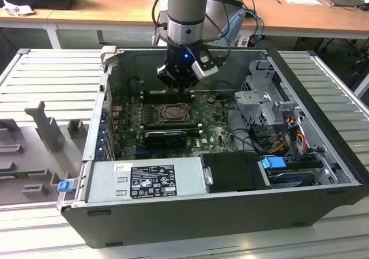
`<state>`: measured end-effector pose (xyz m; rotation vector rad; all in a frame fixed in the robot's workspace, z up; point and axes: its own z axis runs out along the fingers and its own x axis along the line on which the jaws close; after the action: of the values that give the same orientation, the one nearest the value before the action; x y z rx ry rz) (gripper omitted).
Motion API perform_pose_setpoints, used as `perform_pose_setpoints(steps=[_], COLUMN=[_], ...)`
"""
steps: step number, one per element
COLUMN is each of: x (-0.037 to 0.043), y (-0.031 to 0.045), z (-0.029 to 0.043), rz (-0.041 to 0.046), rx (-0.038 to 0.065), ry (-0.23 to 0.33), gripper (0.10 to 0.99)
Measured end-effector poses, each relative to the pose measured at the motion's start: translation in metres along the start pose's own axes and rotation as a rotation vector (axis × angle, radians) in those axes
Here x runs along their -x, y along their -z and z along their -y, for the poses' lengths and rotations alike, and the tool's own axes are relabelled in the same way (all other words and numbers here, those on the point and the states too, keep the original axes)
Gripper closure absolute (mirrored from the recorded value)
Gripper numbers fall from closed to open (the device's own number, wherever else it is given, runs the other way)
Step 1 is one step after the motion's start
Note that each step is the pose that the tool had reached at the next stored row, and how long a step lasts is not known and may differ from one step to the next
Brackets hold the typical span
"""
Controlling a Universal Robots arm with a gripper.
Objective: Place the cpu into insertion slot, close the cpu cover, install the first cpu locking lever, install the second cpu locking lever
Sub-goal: 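Install the second cpu locking lever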
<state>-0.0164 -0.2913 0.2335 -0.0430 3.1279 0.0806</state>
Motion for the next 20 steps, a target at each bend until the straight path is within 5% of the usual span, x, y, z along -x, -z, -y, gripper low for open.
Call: perform_pose_setpoints(steps=[2, 15, 20], x=[0.0001, 0.0001, 0.0003], y=[0.0073, 0.0087, 0.0224], z=[-0.0004, 0.0042, 0.0034], rz=[-0.0001, -0.0004, -0.0001], rx=[0.000, -0.001, 0.000], ry=[0.000, 0.000, 0.000], gripper=[0.980, 0.980, 0.980])
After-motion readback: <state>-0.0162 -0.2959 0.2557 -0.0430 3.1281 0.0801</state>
